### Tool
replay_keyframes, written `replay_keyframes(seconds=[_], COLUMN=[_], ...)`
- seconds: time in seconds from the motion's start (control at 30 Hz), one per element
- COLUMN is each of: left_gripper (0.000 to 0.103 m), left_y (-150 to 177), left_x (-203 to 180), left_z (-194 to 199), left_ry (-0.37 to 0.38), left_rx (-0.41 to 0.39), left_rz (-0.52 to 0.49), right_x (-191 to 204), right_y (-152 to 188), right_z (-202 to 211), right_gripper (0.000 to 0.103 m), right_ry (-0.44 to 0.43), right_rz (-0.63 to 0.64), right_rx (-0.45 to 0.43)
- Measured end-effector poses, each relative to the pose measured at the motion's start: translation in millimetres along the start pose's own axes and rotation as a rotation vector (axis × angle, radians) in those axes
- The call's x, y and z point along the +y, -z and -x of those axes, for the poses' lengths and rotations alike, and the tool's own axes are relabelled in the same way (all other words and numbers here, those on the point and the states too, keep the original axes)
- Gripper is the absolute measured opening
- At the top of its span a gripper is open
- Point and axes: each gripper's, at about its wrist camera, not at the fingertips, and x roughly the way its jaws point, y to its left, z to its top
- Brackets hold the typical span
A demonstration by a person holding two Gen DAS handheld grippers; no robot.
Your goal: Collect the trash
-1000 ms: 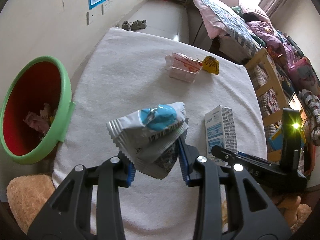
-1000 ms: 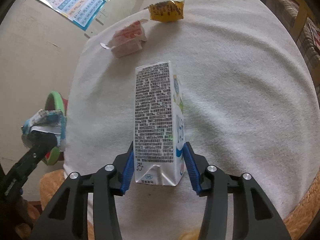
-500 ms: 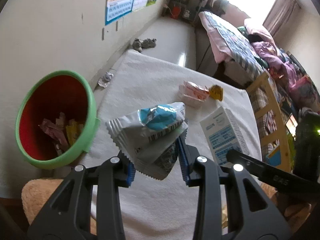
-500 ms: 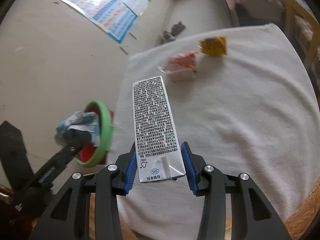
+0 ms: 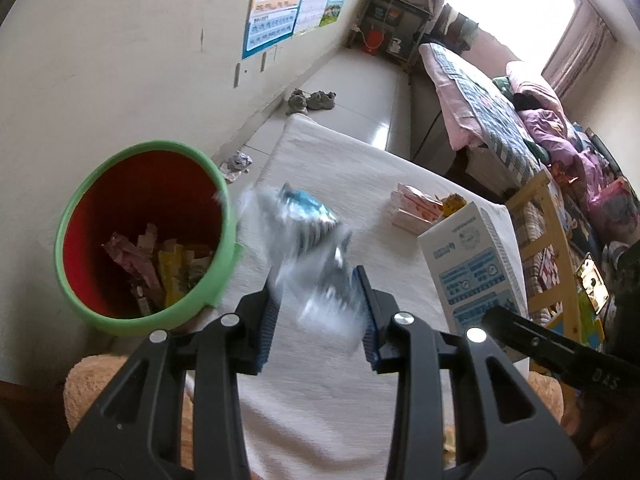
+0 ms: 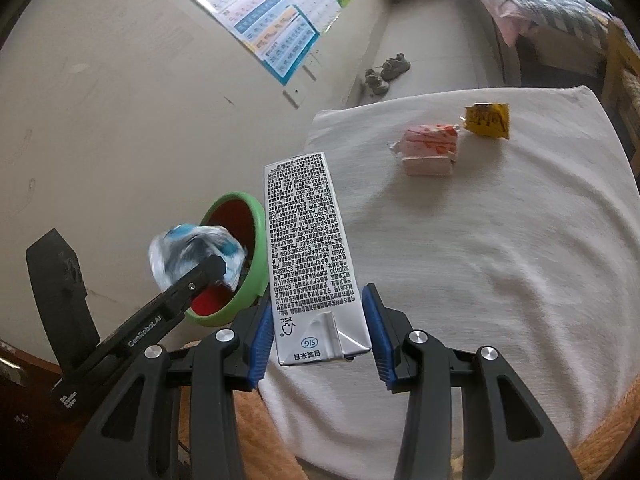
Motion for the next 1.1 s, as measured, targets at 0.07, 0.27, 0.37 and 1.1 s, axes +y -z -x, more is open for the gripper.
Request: replay_keyframes(seconds=[0.07,0.27,0.37,1.1], left_gripper=[0.034,0.029,0.029,0.090], left_y=[0.1,2.4,5.1,57.0], left_x=[4.4,21.5,28.9,37.9], left_z=[2.1,2.8,-0.5,-83.8], left_ry=[0.001,0.009,0.021,-0.108], left_rx=[-0.006,-0.005,0.022,0.316], left_rz=[0.009,0.037,0.044,0.021], right_x=[4.3,17.4,15.1,-9.5], right_y=[0.1,-0.5,-1.1,1.1], right_z=[-1.9,-5.5,-6.2,-15.5], right_gripper=[0.041,0.041,0.041,0.041], right_ry=[0.004,0.014,0.032,0.057], right_rz=[0.012,0.042,0.039,-0.034], right_rx=[0.002,-0.001,-0.007,0.033])
